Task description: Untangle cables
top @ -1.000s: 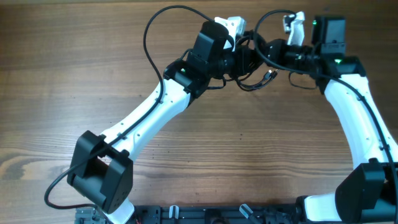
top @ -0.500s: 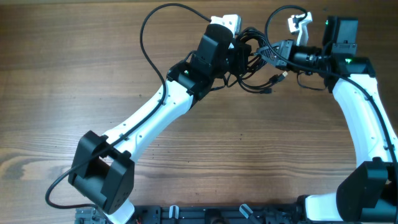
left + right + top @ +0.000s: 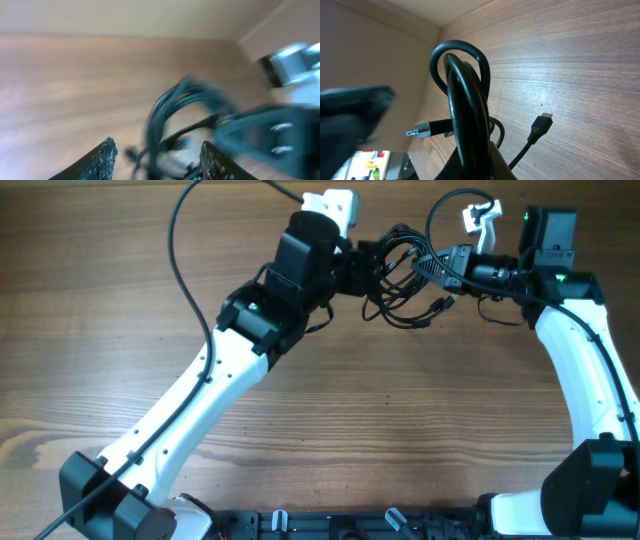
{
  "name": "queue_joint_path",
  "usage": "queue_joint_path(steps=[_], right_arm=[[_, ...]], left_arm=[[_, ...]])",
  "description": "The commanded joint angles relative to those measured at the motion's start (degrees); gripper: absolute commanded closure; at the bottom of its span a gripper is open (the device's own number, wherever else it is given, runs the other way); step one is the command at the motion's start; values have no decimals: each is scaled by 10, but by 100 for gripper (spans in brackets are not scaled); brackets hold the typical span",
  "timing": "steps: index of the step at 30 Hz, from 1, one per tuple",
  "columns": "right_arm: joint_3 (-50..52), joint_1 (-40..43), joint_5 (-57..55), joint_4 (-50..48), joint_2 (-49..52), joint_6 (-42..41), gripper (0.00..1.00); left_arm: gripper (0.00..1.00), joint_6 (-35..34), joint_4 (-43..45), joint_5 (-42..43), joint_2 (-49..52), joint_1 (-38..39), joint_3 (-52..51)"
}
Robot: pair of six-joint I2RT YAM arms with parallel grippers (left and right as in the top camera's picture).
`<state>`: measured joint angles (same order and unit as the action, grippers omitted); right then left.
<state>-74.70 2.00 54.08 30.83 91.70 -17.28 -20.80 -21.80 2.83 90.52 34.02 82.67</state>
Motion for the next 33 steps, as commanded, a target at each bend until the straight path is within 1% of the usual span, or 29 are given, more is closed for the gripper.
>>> queue_joint_path(steps=[1, 4, 5, 8, 10, 12, 15, 18, 26, 31, 33], right_arm=[[-12, 2, 73, -1, -7, 65, 96], [-12, 2, 146, 0, -7, 123, 96], [-12, 2, 160, 0, -7, 130, 96], [-12, 2, 165, 1, -7, 132, 96], [-12, 2, 165, 1, -7, 132, 96], [-12, 2, 165, 1, -7, 131, 96], [-12, 2, 165, 1, -7, 131, 96], [-12, 2, 165, 1, -7, 132, 96], [-12, 2, 152, 1, -7, 126, 96], [-12, 2, 149, 1, -7, 126, 96], [-12, 2, 148, 1, -7, 125, 96]], left_arm=[[41, 7, -48, 21, 14, -47, -3], [31, 12, -57, 105, 16, -92, -3], [28, 12, -55, 130, 18, -106, -3], [25, 40, -37, 243, 31, -144, -3], [25, 42, -16, 320, 43, -156, -3], [24, 42, 1, 367, 57, -158, -3], [24, 43, 6, 392, 75, -153, -3], [26, 71, 6, 422, 87, -145, -3], [30, 71, 6, 433, 94, -137, -3], [30, 71, 10, 509, 94, -148, -3], [30, 71, 10, 523, 94, -152, -3]])
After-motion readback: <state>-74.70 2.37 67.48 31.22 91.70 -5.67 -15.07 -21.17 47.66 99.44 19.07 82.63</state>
